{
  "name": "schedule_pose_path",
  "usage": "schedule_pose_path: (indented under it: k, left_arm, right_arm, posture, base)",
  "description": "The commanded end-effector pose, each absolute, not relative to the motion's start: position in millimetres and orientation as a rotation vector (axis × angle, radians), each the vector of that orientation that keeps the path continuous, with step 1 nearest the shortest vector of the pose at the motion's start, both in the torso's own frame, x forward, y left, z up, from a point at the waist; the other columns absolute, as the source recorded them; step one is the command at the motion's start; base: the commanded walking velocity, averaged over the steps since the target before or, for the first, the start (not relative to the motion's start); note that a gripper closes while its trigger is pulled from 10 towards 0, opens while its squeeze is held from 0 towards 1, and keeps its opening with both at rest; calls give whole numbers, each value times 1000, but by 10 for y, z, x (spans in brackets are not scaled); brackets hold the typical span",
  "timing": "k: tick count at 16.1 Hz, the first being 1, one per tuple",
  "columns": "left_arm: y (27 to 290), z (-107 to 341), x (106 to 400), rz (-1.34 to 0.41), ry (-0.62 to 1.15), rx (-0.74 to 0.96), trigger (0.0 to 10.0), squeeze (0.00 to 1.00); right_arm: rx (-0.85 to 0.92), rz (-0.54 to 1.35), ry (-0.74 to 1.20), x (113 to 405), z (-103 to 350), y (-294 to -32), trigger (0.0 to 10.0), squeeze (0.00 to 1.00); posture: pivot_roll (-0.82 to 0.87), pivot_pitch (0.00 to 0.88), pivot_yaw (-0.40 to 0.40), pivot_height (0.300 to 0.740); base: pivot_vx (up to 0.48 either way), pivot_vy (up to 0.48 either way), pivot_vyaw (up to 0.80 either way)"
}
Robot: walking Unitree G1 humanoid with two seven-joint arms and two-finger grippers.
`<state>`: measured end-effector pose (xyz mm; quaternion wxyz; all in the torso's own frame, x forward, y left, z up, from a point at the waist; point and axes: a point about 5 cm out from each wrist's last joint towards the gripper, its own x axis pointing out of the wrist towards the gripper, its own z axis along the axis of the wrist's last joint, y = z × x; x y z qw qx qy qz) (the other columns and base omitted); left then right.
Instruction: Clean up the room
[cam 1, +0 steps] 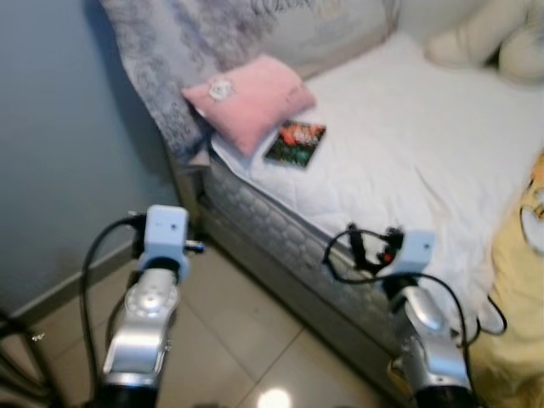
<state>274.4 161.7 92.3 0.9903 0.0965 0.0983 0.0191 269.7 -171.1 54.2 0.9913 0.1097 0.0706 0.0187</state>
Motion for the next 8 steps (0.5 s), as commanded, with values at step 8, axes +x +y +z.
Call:
schedule_pose_path:
  k: [8]
  left_arm:
    - [1577,1129,2856,40,88,173,10000,0]
  right_arm:
    - [165,88,82,2817,705,-1647,10000,31]
  posture:
    - [-60,0,65,740]
  base:
    - [280,0,299]
